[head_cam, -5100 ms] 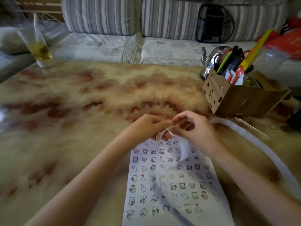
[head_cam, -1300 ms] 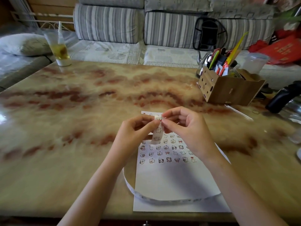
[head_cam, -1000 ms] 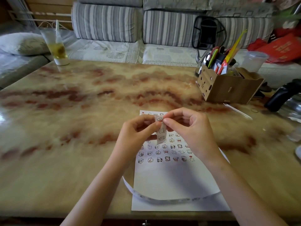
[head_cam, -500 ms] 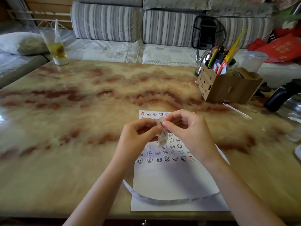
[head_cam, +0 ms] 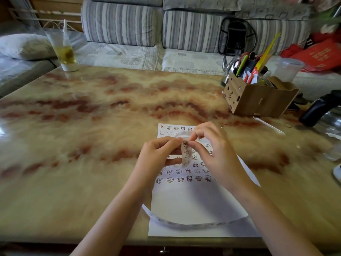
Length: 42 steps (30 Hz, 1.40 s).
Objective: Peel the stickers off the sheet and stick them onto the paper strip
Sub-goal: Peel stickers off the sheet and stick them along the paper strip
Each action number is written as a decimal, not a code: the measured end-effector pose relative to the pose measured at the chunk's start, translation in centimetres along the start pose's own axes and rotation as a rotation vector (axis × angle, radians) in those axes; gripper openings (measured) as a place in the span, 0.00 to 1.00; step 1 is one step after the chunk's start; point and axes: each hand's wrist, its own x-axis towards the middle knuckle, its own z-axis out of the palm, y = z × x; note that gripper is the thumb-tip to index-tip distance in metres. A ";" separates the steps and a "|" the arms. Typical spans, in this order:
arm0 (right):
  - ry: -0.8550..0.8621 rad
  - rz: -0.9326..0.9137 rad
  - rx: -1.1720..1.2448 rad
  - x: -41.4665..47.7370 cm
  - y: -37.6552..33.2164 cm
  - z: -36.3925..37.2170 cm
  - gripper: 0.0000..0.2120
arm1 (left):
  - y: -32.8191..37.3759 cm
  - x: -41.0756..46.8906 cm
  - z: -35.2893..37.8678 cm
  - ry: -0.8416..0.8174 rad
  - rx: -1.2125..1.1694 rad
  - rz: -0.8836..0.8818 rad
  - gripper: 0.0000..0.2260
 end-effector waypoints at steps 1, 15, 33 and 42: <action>-0.001 -0.012 -0.012 -0.2 0.1 0.0 0.02 | 0.0 0.0 0.0 -0.003 -0.008 -0.016 0.09; -0.164 0.479 0.537 -0.9 0.0 -5.1 0.05 | -1.0 0.2 -0.6 0.118 0.268 0.025 0.08; -0.208 0.875 0.320 -4.9 3.6 -7.2 0.02 | -2.9 0.2 -1.1 0.144 0.474 -0.045 0.08; -0.193 0.859 0.334 -4.8 3.5 -6.8 0.02 | -3.0 0.3 -0.8 0.169 0.495 -0.063 0.09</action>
